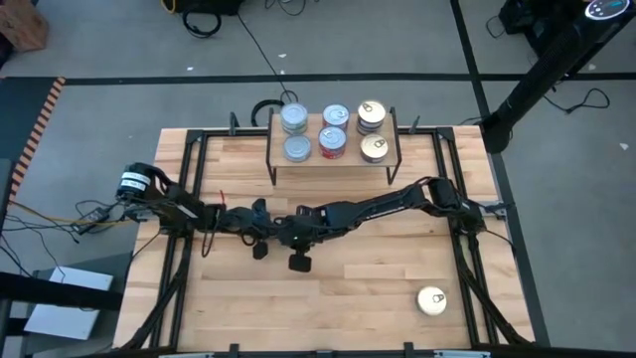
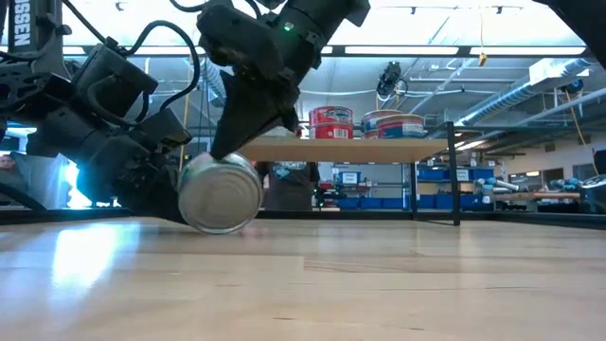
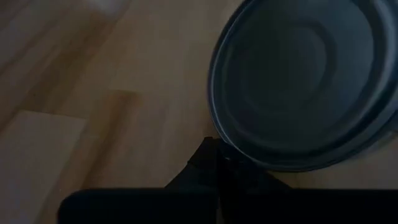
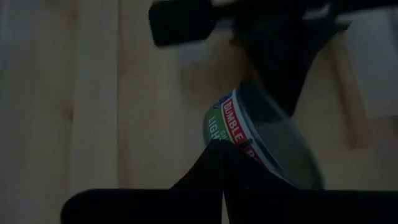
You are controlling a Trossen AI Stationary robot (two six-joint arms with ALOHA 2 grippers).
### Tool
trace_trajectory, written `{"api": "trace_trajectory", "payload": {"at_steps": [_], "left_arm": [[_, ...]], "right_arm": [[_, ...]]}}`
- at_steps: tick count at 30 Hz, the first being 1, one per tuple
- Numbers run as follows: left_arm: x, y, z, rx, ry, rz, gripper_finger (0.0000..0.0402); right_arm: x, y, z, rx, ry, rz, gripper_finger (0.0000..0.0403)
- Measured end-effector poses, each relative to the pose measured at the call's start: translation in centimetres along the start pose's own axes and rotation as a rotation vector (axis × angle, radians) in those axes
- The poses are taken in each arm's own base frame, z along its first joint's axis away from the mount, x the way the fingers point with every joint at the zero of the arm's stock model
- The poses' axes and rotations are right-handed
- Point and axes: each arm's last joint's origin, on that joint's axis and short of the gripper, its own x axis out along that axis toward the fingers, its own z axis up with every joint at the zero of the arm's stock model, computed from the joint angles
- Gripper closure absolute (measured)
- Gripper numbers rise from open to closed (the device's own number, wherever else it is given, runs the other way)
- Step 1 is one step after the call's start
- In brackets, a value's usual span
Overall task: Stack canned seafood by type on shelf
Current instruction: Stack the green and white tuna can on top of the green and white tuna can on the shelf
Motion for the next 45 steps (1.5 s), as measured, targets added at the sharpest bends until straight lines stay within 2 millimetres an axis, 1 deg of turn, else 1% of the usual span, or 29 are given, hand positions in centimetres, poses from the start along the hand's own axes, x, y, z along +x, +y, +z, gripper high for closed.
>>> {"api": "trace_trajectory", "payload": {"at_steps": [2, 5, 7, 10, 14, 19, 23, 25, 26, 28, 31, 32, 36, 38, 42, 45], "left_arm": [[0.0, -0.1, -0.1, 0.002, 0.008, -0.017, 0.0401], [0.1, -0.4, 0.6, 0.004, -0.039, -0.075, 0.0401], [0.0, -0.5, 0.7, 0.005, -0.043, -0.104, 0.0401], [0.0, -0.5, 0.7, 0.022, -0.044, -0.109, 0.0401], [0.0, -0.5, 0.6, 0.023, -0.038, -0.100, 0.0401], [0.0, -0.4, 0.5, 0.026, -0.034, -0.087, 0.0401], [0.0, -0.3, 0.5, 0.021, -0.035, -0.065, 0.0401], [0.0, -0.3, 0.5, 0.009, -0.040, -0.053, 0.0401], [0.0, -0.3, 0.5, 0.001, -0.040, -0.050, 0.0401], [0.0, -0.3, 0.5, -0.001, -0.040, -0.046, 0.0401], [0.0, -0.3, 0.6, -0.004, -0.042, -0.047, 0.0401], [0.0, -0.3, 0.6, -0.006, -0.041, -0.047, 0.0401], [0.0, -0.3, 0.6, -0.011, -0.049, -0.046, 0.0401], [0.0, -0.3, 0.7, -0.019, -0.052, -0.042, 0.0401], [0.1, -0.3, 1.0, -0.031, -0.076, -0.039, 0.0401], [0.3, -0.4, 1.4, -0.032, -0.091, -0.042, 0.0401]], "right_arm": [[-0.1, -0.2, 0.3, 0.007, -0.024, 0.002, 0.0394], [-0.3, -1.2, 0.8, 0.036, -0.044, -0.021, 0.0392], [-0.3, -1.7, 0.9, 0.052, -0.049, -0.041, 0.0390], [0.2, -2.3, 0.4, 0.057, -0.004, -0.036, 0.0384], [0.2, -2.2, 0.4, 0.045, 0.002, -0.026, 0.0372], [-0.8, -2.1, 0.3, -0.001, 0.026, -0.024, 0.0341], [-2.8, -2.0, -0.7, -0.038, 0.143, -0.098, 0.0311], [-3.5, -2.0, -1.7, -0.068, 0.236, -0.189, 0.0307], [-3.6, -2.1, -2.2, -0.079, 0.276, -0.245, 0.0311], [-3.9, -2.2, -3.2, -0.100, 0.362, -0.333, 0.0333], [-3.8, -2.5, -4.5, -0.087, 0.418, -0.383, 0.0386], [-3.5, -2.7, -5.0, -0.082, 0.434, -0.390, 0.0392], [-2.0, -3.4, -6.8, -0.030, 0.465, -0.390, 0.0391], [-1.3, -3.6, -7.6, -0.013, 0.452, -0.385, 0.0396], [-0.8, -3.2, -7.5, 0.028, 0.391, -0.332, 0.0396], [-0.9, -2.1, -6.6, 0.028, 0.320, -0.276, 0.0397]]}}
